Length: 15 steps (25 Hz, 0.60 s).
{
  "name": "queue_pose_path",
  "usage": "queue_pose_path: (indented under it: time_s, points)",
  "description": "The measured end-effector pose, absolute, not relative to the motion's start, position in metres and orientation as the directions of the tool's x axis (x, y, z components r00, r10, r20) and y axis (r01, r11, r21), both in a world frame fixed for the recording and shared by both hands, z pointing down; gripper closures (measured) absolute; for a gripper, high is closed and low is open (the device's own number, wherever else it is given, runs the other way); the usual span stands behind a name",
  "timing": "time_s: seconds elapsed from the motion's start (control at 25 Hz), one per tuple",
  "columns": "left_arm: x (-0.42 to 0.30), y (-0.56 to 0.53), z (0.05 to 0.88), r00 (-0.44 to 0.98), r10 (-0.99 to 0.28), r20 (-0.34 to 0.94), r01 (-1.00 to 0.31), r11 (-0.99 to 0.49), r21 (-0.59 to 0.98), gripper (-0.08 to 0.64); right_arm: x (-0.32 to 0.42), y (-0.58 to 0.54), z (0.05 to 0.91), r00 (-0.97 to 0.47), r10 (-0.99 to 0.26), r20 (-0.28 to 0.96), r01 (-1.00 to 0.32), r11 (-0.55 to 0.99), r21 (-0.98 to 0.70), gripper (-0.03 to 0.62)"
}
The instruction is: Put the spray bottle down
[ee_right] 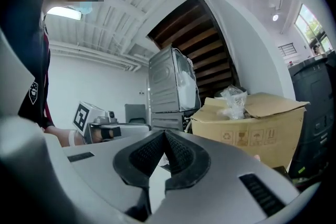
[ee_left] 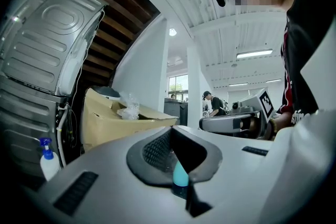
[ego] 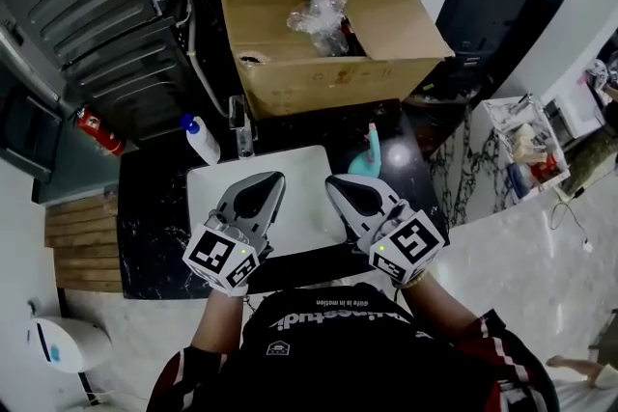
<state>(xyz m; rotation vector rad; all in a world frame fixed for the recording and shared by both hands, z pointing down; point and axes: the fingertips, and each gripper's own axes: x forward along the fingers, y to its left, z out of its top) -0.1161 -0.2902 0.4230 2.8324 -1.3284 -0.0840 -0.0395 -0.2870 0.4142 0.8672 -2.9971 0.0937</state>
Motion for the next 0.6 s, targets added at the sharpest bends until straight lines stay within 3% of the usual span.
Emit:
queue_pose_path:
  time_s: [0.6]
  points:
    - [-0.1197, -0.2906, 0.4208, 0.633, -0.773, -0.044, -0.772, -0.634, 0.044, 0.546, -0.0394, -0.2910, 0.4143, -0.835, -0.548, 0.042, -0.550, 0.834, -0.051, 0.555]
